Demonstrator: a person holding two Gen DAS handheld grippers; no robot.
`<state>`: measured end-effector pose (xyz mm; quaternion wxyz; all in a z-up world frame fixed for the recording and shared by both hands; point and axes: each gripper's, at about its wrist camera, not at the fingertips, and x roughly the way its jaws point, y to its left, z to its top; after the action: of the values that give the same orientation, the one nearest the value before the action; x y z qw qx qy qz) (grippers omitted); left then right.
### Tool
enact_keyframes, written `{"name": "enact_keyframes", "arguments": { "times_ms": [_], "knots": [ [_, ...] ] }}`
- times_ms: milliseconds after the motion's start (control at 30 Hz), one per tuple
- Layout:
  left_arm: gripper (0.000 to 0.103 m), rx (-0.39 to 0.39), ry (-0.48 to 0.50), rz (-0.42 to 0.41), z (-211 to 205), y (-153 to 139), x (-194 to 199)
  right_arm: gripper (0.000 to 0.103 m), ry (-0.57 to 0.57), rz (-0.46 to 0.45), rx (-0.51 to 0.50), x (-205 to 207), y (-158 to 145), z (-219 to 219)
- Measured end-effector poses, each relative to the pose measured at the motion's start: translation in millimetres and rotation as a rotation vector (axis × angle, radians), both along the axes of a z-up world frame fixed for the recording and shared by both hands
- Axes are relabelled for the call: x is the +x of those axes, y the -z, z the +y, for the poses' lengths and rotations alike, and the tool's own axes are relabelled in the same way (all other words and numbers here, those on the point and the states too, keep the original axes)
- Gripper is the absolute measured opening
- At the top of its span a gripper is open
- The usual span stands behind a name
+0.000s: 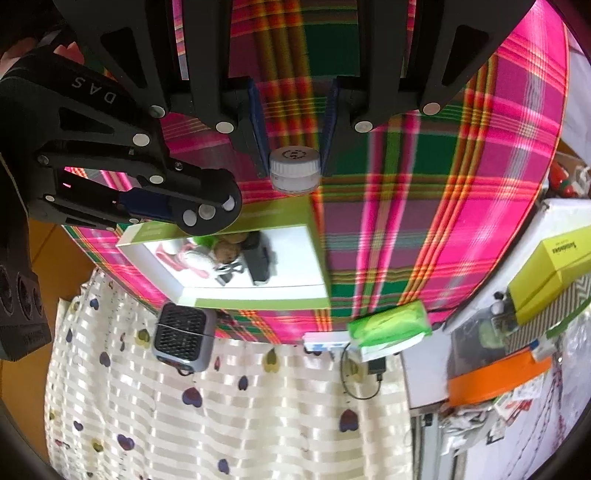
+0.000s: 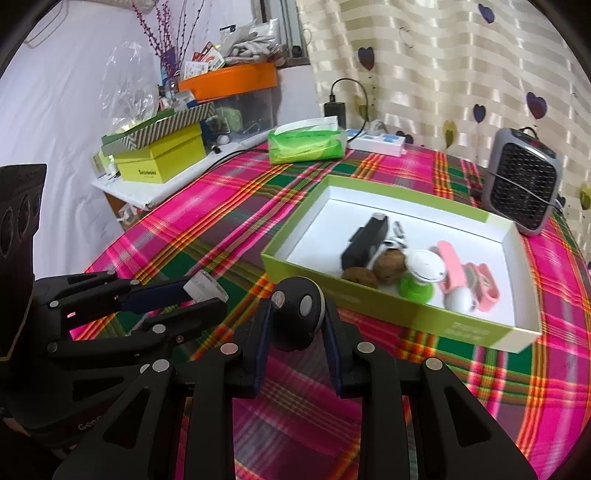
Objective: Organize objects
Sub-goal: 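Carry the black ball and the white cylinder over the white box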
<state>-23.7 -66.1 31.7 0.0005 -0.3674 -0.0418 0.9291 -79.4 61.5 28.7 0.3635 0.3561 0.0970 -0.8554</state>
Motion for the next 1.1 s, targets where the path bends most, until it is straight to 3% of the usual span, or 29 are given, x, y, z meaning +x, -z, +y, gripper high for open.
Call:
{"name": "enact_keyframes", "arguments": {
  "times_ms": [1100],
  "knots": [
    [0.025,-0.077,0.070,0.034,61.9,-19.9,-24.8,0.028,0.098,0.078,-0.024,-9.3,-16.4,61.2]
  ]
}}
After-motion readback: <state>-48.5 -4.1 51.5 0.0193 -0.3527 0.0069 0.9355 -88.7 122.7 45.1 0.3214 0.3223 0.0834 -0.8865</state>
